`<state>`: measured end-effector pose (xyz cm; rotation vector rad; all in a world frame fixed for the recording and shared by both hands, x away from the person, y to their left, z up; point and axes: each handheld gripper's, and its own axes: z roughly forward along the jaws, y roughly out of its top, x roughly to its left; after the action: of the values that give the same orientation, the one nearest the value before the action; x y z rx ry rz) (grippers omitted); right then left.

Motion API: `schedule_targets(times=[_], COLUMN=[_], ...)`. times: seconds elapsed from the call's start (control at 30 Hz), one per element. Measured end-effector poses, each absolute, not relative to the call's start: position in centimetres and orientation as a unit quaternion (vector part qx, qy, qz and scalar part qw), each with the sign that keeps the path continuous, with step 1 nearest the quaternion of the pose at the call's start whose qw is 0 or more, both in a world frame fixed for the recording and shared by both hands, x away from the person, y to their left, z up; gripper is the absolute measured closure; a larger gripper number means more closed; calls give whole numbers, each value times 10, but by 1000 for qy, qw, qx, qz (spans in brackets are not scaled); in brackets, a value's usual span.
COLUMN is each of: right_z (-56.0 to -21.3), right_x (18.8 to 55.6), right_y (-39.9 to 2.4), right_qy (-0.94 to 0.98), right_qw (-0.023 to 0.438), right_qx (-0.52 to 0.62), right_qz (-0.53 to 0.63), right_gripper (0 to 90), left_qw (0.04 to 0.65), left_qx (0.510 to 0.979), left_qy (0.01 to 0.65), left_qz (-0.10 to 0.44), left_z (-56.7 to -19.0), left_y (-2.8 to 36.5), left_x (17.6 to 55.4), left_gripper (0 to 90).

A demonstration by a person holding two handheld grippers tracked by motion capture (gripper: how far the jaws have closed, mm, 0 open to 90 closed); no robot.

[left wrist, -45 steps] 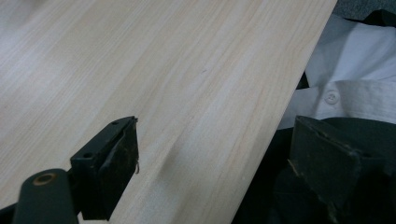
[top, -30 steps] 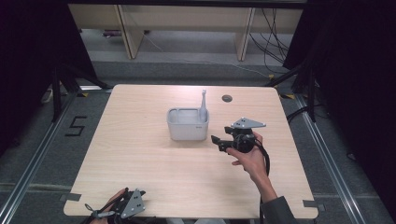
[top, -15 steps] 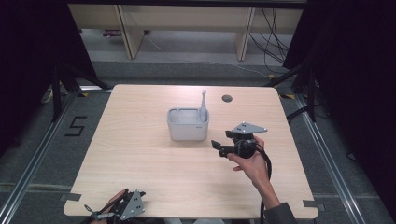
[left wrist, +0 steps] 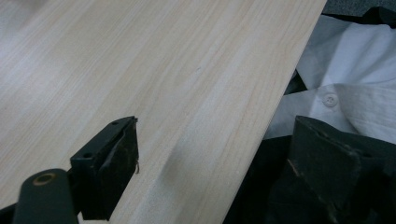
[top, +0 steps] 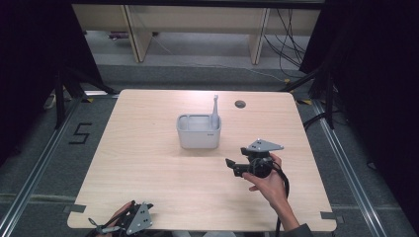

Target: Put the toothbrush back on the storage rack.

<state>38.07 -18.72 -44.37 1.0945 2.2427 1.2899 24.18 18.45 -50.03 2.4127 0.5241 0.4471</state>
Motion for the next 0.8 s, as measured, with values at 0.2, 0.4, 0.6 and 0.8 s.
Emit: schedule_targets(times=[0.2,0.4,0.6,0.8], right_z=[-453,-458,-463,-468], right_x=[374,368,360,355], right_y=[-192,-192,-193,-196], right_qy=[795,797,797,796], right_qw=[160,149,141,138], right_qx=[386,390,392,387], right_qz=[440,436,438,444], right_gripper=[281,280,274,259], left_qw=[316,318,318,313], left_qx=[913,912,912,914], left_qy=[196,197,198,194], left_qz=[168,168,168,170], left_z=[-501,-501,-501,-501], left_y=[184,184,184,185], left_x=[242,241,241,241], left_gripper=[152,153,152,152])
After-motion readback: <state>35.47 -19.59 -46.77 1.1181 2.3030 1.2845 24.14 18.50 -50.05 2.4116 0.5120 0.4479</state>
